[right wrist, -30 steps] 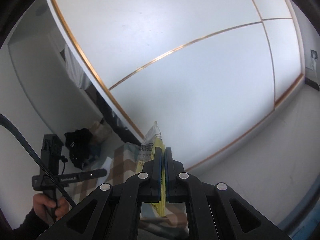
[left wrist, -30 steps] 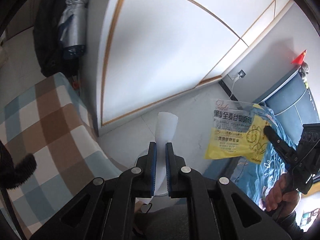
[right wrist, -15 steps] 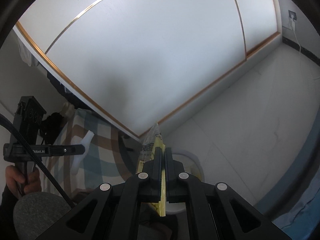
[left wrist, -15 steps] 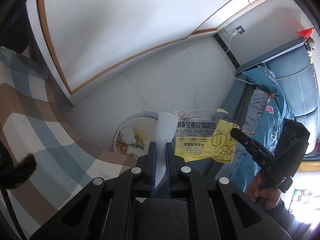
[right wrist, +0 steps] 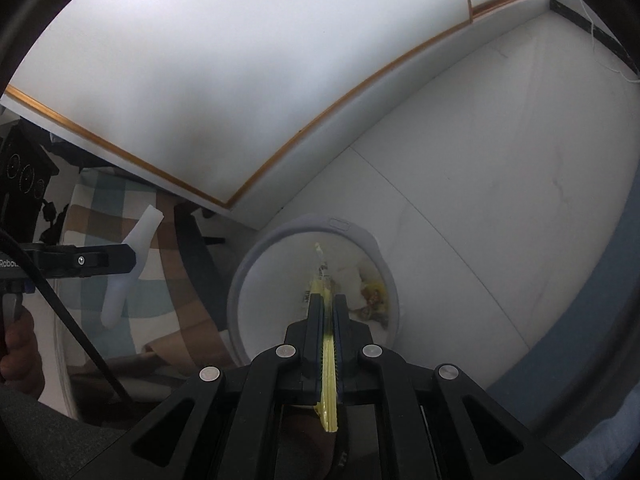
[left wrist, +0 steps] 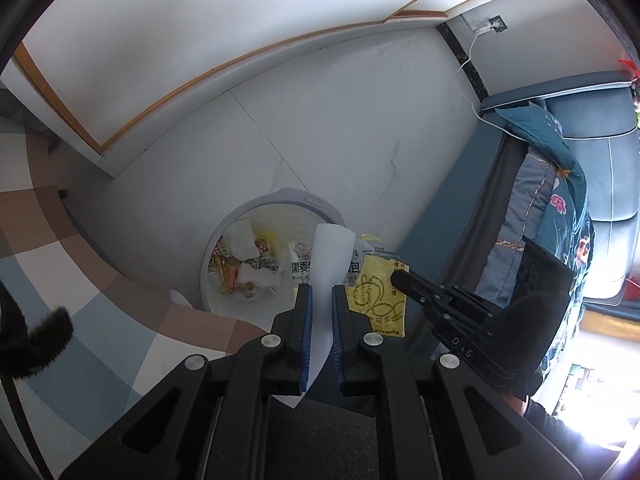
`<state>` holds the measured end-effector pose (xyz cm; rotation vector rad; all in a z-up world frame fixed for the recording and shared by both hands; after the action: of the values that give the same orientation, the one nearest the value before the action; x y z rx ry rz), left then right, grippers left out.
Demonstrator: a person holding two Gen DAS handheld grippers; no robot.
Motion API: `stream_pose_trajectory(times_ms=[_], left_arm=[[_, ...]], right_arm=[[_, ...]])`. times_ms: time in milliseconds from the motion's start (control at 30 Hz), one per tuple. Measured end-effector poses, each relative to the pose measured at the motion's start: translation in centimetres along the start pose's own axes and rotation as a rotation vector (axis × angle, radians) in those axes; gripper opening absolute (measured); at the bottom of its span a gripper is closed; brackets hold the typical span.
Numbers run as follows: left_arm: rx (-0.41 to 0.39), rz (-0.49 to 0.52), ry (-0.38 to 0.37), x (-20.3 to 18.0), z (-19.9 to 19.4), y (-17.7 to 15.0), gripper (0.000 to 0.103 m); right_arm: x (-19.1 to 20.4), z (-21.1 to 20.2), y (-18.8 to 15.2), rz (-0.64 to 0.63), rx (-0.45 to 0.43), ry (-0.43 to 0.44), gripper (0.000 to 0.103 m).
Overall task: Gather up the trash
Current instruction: 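Open both grippers over the white bin to drop the tube and bag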
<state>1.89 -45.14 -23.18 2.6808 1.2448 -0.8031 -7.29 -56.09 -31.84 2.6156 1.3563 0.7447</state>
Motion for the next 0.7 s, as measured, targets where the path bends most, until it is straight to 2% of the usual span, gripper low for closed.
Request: stream_pose_trajectory(times_ms=[67,133,200,233,300,533,600,700], left_arm=[[0.010,0.001,0.005,-0.1,0.4,0.2,0.006],[0.025,0.002,0.010,-0.2,0.8,0.2,0.006],[0.039,0.008,0.014,-0.4,1.2,0.1,0.009],[0.045,0.010,0.017,-0.4,1.3,0.1,0.009],[0.059,0.021,0.023,-0.6,1.7,0.0,0.011],[0.085,0.046,0.052,-0.7,2.5,-0.1,0.012],[0.098,0.055,0.070,-0.6,2.8,-0.2,0.015],[0.119,0.078,0.107,-0.4,3.4,-0.8,0.018]], right_arm=[[-0.3,0.6,-0.3,0.009,0.022,0.009,0.006],[-0.3,1.4,-0.8,0.023,0.065,-0.007,0.011],[-0.6,1.5,-1.2,0.035,0.086,0.006,0.027],[-0.5,1.4,-1.3,0.038,0.082,0.024,0.029],[-0.8,1.1,-1.5,0.029,0.078,0.004,0.035],[-2.6,-1.1,-1.7,0.057,0.050,-0.038,0.041],[-3.1,-1.6,-2.0,0.074,0.051,-0.040,0.046],[-3.9,-2.8,-2.5,0.096,0.043,-0.041,0.048]])
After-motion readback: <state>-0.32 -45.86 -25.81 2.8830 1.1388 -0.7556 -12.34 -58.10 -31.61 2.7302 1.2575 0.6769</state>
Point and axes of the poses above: each gripper's, at about its wrist camera, not at the fingertips, and z roughly the way its jaws point, x to its left, y to its top, the point moved 6 cm from there along z, roughly the way its jaws point, and after that the axes turned 12 degrees about -z, right-handed, at the moved point
